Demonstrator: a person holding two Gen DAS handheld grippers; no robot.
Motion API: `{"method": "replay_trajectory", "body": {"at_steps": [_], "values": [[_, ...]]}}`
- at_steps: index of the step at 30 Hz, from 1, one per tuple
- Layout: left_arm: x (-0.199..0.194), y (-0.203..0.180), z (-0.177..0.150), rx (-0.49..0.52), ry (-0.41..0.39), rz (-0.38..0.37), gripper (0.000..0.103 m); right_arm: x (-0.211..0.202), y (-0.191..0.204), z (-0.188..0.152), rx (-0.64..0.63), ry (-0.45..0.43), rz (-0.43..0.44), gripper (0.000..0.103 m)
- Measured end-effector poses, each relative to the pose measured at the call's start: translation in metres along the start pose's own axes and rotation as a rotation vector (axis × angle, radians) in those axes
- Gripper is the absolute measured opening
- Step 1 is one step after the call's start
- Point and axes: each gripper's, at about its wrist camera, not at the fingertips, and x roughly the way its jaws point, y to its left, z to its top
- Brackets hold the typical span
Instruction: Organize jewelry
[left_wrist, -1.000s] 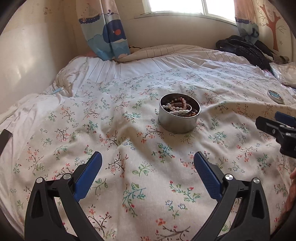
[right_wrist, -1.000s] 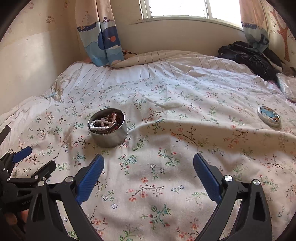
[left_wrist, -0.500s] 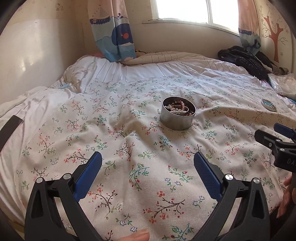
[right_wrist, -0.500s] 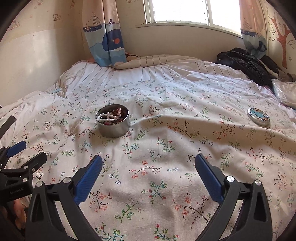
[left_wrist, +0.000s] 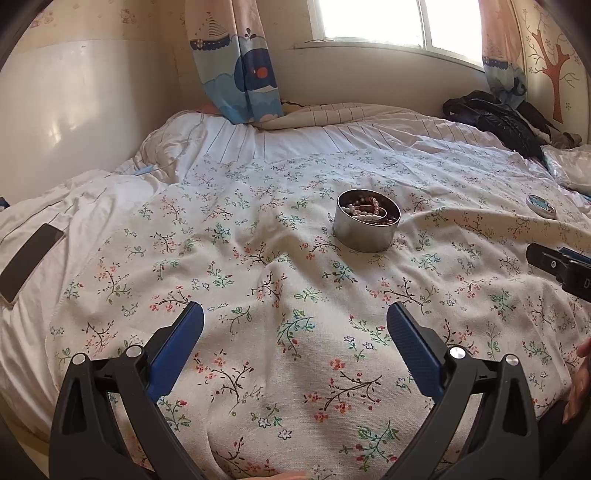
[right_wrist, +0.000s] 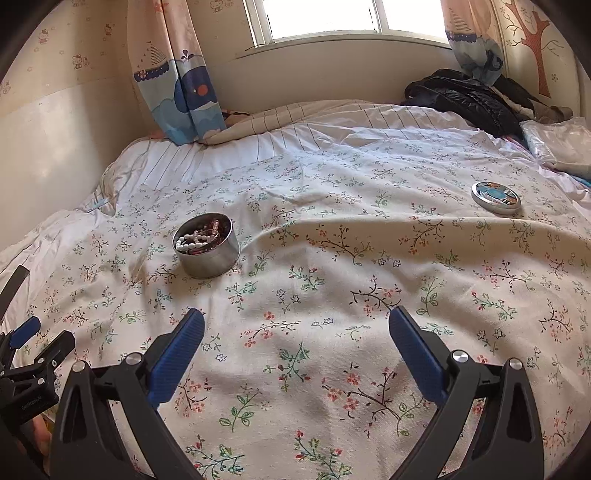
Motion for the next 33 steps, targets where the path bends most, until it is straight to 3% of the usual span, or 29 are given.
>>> {"method": "replay_trajectory", "body": {"at_steps": [33], "values": [[0.0075, 0.0063, -0.0015, -0.032, 0.038, 0.010, 0.096, 0.0000, -0.0042, -0.0002, 0.016, 0.002, -0.025, 0.096]]}}
